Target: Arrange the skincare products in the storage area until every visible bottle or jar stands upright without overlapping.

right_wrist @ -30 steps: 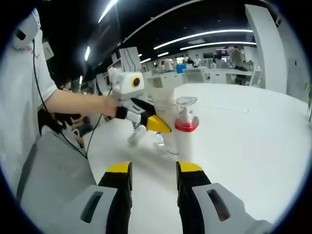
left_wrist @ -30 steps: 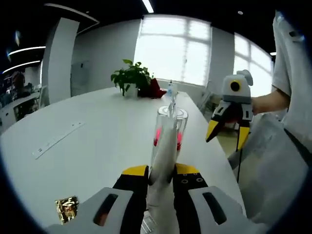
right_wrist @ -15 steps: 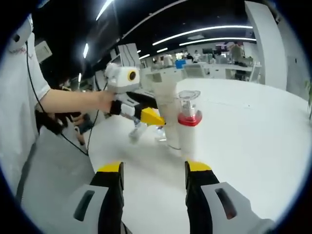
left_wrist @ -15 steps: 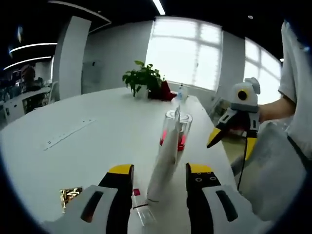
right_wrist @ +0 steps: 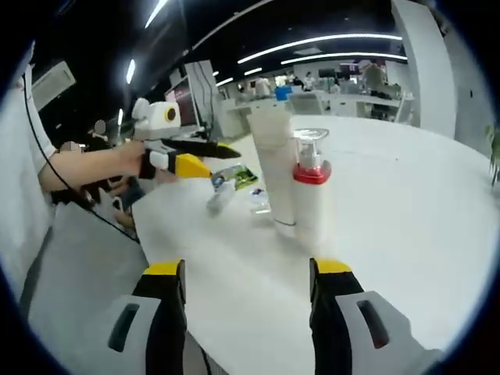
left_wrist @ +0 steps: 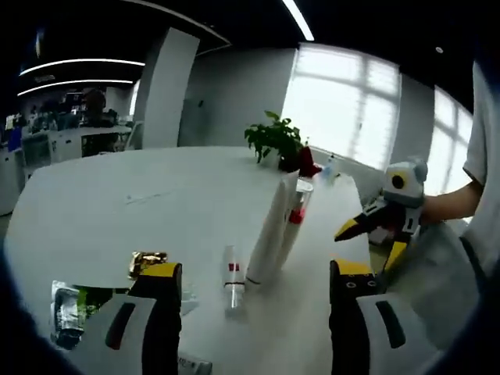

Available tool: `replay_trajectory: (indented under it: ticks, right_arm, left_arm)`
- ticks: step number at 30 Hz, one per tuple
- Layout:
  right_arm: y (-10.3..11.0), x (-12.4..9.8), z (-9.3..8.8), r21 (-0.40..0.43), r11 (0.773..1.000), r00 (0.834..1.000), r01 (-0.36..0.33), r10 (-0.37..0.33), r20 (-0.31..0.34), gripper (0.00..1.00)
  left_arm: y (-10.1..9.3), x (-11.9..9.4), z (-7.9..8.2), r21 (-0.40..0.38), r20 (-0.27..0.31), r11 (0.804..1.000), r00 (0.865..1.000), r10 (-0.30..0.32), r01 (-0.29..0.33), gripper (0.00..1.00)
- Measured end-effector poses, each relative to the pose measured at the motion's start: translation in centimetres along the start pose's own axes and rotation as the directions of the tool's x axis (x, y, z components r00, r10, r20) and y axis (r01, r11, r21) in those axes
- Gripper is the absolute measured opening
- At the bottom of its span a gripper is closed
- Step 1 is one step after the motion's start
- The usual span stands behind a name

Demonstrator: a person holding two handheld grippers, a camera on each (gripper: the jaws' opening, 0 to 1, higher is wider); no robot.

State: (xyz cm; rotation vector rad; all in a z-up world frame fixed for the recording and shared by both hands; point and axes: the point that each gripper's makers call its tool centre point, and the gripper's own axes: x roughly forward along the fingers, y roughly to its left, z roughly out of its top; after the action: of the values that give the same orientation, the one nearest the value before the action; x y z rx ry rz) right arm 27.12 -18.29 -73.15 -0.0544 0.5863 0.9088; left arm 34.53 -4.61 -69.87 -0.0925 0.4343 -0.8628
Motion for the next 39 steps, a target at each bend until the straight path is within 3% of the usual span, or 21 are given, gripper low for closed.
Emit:
replay_trajectory:
  ticks: [5,9,13,18,23,39]
  right_arm:
    - [0.0,-0.2,-0.8,-0.006,1.0,0.999,0.011,-0.012,-0.03,0.67]
    - [-0.2,-0.3,-0.8,-0.007,1.0,0.999,0.024,-0.024,-0.032,0.69]
    - [-0.8,-0.4,-1.0,-0.009,0.999,0.999,0.031,-0.032,-0.041,0.71]
    - [-0.7,-0.4,-1.1,-0.016,0.999,0.998,0.032,-0.033,-0.048,0.73]
    - [0.0,-0.8,-1.0,-0.023,0.999,0.998,0.03,-0.031,-0.052,0.74]
    - [1.5,-1.8,-0.4,-0.042,0.999,1.0,0.013,-0.014,-0.024,0.83]
  left_arm:
    - [0.7,-2.8,-2.3,-0.055,-0.002,0.998,0.999,0.041,-0.041,0.77]
    - [0.1,-5.0,-4.5,-0.093,-0.018,0.992,0.997,0.079,-0.08,0.8]
    - [-0.4,-6.3,-5.5,-0.128,-0.035,0.985,0.994,0.108,-0.112,0.82]
    - [-0.6,-7.7,-5.9,-0.124,-0.054,0.981,0.988,0.144,-0.15,0.86]
    - [-0.7,-9.1,-5.5,-0.151,-0.019,0.972,0.984,0.179,-0.18,0.9]
    - [-2.6,-11.4,-7.1,-0.149,-0.075,0.965,0.976,0.206,-0.215,0.97]
